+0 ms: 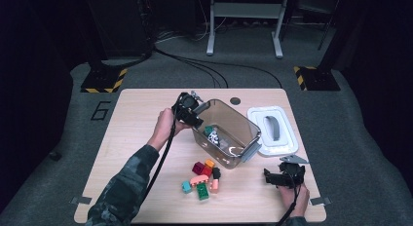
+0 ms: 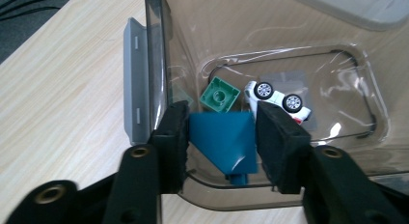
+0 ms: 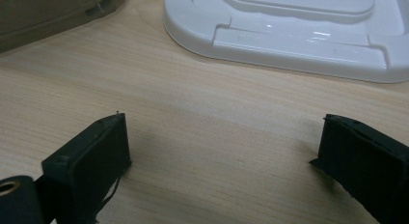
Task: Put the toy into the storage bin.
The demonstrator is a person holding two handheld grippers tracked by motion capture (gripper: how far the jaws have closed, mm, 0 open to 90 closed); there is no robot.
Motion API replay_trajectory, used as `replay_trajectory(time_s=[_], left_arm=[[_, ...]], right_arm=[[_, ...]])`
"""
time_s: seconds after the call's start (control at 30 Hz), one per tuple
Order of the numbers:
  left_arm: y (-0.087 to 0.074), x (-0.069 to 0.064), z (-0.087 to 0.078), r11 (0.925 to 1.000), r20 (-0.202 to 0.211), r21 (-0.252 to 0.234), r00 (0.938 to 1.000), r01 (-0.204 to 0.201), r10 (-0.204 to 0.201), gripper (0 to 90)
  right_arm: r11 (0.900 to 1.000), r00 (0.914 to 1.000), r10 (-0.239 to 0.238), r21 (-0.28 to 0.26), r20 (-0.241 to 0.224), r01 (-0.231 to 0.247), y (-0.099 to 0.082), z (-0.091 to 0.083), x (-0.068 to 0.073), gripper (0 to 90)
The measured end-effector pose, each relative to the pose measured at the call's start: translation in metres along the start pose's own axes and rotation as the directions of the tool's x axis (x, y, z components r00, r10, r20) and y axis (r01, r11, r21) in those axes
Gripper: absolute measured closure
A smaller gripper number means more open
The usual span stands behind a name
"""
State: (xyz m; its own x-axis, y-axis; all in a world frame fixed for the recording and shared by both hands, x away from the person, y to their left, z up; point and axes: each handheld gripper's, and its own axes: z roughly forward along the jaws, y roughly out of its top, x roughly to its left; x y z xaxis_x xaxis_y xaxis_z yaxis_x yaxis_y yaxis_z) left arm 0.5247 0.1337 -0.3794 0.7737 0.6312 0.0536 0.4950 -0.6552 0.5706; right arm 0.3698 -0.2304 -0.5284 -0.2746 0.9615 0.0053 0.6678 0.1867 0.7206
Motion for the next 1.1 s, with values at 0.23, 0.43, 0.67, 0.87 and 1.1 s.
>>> replay_trajectory(time_s=[0.23, 0.43, 0.67, 0.87, 1.1], left_arm=[[-0.003, -0.001, -0.015, 0.9991, -0.003, -0.041, 0.9999, 0.011, -0.011, 33.2], [-0.015, -0.004, -0.035, 0.9962, -0.018, -0.084, 0.9996, 0.022, -0.024, 22.5], [-0.042, -0.004, -0.050, 0.9942, -0.029, -0.101, 0.9987, 0.038, -0.041, 17.1], [-0.068, -0.007, -0.052, 0.9932, -0.024, -0.105, 0.9983, 0.051, -0.053, 15.8], [-0.100, -0.015, -0.046, 0.9924, -0.001, -0.107, 0.9981, 0.061, -0.061, 15.4]], right_arm=[[1.0000, 1.0000, 0.000, 0.000, 0.000, 0.000, 0.000, 0.000, 0.000, 3.2], [1.0000, 1.0000, 0.000, 0.000, 0.000, 0.000, 0.000, 0.000, 0.000, 3.2], [1.0000, 1.0000, 0.001, 0.000, 0.000, -0.001, 0.000, 0.000, 0.000, 3.2], [1.0000, 1.0000, 0.000, 0.000, 0.000, 0.000, 0.000, 0.000, 0.000, 3.2], [1.0000, 1.0000, 0.001, 0.000, 0.000, -0.001, 0.000, 0.000, 0.000, 3.2]])
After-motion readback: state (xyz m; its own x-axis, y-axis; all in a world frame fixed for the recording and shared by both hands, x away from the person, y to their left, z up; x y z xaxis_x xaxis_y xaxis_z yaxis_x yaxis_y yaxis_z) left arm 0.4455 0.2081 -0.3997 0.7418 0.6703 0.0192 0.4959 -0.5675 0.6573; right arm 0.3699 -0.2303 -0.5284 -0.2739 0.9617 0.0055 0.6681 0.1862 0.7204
